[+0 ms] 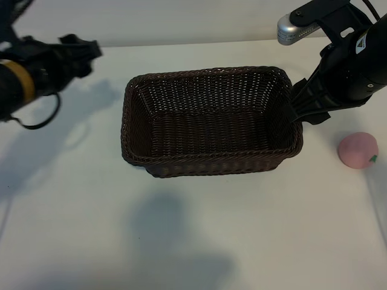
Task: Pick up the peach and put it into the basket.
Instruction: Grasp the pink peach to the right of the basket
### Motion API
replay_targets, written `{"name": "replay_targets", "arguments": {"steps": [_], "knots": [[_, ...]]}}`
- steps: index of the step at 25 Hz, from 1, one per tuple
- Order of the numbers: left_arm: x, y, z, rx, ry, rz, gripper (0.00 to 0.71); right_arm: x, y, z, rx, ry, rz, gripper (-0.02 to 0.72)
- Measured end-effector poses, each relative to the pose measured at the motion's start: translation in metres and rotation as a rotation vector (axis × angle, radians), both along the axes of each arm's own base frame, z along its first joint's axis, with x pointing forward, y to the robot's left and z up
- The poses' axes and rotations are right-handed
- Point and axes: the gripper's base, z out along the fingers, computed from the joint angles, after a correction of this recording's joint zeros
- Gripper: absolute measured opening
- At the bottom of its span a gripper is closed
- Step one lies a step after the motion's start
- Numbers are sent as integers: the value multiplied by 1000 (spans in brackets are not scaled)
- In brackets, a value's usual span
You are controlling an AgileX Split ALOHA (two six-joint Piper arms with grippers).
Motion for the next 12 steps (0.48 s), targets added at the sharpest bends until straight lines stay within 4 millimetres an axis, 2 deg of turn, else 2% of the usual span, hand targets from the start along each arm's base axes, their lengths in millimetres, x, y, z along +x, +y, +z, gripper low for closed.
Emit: {"name": "replay_targets", "arguments": {"steps": [7,12], "knots": [[-29,24,36,201,-75,50,598,0,0,0,-1,0,1,595],[-49,36,50,323,-75,60,598,0,0,0,-1,0,1,595]]}}
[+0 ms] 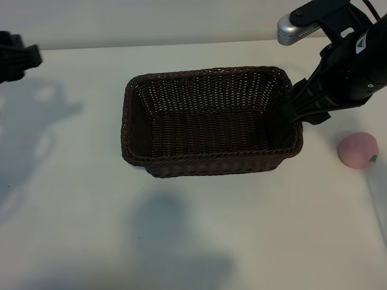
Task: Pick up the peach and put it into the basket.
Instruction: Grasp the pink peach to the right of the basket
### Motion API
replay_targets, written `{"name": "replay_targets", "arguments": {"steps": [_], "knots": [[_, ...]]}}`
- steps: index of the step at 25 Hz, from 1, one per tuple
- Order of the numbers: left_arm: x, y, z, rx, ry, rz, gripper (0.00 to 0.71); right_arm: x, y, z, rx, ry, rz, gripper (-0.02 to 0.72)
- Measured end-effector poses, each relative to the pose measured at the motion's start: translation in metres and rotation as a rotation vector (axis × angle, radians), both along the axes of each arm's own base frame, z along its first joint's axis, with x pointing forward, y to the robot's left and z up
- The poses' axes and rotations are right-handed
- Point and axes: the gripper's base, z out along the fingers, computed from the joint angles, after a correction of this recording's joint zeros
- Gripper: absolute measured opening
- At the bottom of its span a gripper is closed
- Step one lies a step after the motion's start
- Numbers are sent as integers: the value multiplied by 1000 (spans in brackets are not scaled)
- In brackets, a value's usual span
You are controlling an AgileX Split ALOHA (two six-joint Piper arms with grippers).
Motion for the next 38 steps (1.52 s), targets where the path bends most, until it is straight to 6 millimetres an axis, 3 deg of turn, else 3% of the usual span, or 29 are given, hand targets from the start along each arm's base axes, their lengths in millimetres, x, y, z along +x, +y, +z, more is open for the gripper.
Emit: {"name": "replay_targets", "arguments": {"steps": [7,16,22,30,38], "knots": [[-25,8,9,88,59,-47,596,0,0,0,0,0,0,595],[-57,28,13,227,195,27,596,0,0,0,1,-2,-1,595],[-84,33,31,315,100,-88,596,0,0,0,1,-2,-1,595],[-114,31,48,245,-55,-199,596,0,0,0,1,-3,-1,595],[-155,42,26,192,4,-198,571,0,0,0,2,-2,-2,595]]}}
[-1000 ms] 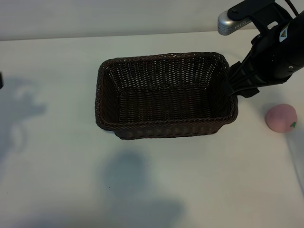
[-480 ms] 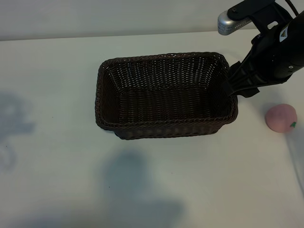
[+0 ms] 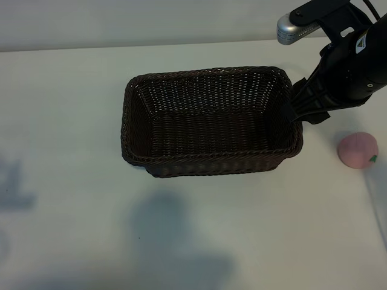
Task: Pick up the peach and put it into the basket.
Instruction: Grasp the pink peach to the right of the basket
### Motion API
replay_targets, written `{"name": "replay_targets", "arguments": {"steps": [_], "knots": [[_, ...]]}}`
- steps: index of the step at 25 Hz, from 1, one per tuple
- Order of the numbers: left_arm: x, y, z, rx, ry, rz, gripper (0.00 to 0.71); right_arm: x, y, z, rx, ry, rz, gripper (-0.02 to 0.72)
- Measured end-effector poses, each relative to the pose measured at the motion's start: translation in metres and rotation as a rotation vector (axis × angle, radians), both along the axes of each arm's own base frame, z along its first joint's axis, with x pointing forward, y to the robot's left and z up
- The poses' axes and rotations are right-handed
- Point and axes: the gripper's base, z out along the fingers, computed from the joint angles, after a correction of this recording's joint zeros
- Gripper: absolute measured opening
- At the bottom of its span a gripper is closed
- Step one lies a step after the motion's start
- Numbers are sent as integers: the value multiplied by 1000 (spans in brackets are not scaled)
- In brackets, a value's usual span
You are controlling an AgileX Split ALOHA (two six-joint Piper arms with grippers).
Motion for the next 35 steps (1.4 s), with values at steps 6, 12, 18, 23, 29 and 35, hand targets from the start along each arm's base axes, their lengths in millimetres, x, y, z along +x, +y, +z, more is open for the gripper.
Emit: {"name": "replay_targets", "arguments": {"steps": [6,12,18,23,29,35], "knots": [[-44,10,-19,-87,59,11,567,0,0,0,0,0,-1,595],[-84,16,-35,-152,33,-46,567,0,0,0,0,0,-1,595],[-97,19,-52,-172,95,-43,565,0,0,0,0,0,-1,595],[-91,14,-67,-181,160,-54,565,0,0,0,1,0,-2,595],[-88,12,-73,-178,184,-54,565,0,0,0,4,3,-18,595],[-87,12,-75,-191,190,-44,549,2,-6,0,-20,-4,-106,595]]}}
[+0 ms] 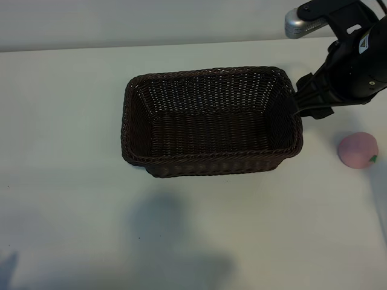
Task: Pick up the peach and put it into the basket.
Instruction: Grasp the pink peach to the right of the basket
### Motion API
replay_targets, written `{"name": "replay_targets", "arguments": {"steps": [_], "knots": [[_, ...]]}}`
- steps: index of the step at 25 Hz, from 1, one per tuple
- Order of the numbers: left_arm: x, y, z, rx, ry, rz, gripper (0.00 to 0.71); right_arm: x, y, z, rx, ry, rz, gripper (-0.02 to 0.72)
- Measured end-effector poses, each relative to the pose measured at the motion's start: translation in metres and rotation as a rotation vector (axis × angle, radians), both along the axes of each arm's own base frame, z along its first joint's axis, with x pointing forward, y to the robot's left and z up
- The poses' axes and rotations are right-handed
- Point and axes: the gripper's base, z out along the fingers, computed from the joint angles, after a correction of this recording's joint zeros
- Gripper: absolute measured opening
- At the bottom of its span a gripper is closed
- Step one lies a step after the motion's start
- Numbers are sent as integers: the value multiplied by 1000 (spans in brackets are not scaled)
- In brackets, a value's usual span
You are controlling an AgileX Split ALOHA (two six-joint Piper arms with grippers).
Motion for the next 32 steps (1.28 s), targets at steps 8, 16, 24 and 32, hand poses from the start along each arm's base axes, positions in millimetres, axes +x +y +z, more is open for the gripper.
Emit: {"name": "replay_targets", "arguments": {"steps": [8,16,24,32], "knots": [[6,-2,-3,-43,-18,27,466,3,-8,1,-62,-26,-74,595],[6,-2,-3,-47,-27,26,415,15,-38,-6,-101,-20,-212,595],[6,-3,-3,-17,-33,57,407,34,-92,-41,-84,135,-381,595],[5,-4,-3,-11,-35,176,407,52,-99,-91,-53,283,-403,595]]}}
